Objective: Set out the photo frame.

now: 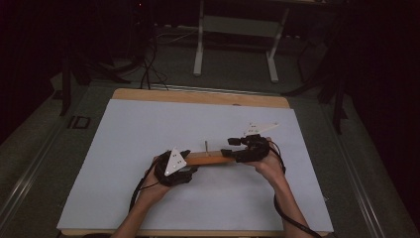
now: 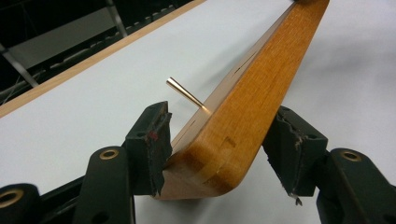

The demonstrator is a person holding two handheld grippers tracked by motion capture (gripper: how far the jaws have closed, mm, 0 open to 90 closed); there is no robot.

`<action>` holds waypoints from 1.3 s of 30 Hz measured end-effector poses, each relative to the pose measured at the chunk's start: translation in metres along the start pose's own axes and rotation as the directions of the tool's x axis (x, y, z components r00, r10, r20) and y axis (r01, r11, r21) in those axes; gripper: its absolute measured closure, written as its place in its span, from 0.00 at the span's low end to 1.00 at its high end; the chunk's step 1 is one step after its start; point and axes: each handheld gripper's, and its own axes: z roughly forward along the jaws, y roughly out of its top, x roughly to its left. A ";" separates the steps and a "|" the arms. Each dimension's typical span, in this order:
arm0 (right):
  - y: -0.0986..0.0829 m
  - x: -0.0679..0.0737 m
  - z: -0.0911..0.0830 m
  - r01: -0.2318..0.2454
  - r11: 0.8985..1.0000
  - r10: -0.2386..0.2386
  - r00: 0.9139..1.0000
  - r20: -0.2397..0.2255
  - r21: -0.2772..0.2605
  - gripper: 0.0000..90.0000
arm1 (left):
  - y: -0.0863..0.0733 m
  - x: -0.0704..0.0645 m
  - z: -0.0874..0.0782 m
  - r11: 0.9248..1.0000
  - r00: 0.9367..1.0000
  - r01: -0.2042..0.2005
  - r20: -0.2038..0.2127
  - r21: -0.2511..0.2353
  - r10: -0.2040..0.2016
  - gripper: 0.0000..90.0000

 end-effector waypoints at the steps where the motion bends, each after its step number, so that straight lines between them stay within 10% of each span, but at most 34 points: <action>1: -0.001 0.000 -0.002 0.005 1.000 -0.005 1.000 -0.002 -0.004 0.44 | 0.000 0.000 0.000 1.000 1.000 0.002 -0.001 0.000 -0.002 0.48; 39: -0.044 -0.012 0.024 0.139 0.990 -0.139 0.988 0.067 0.009 0.46 | -0.002 0.017 0.014 0.996 0.997 0.075 0.021 0.043 -0.076 0.51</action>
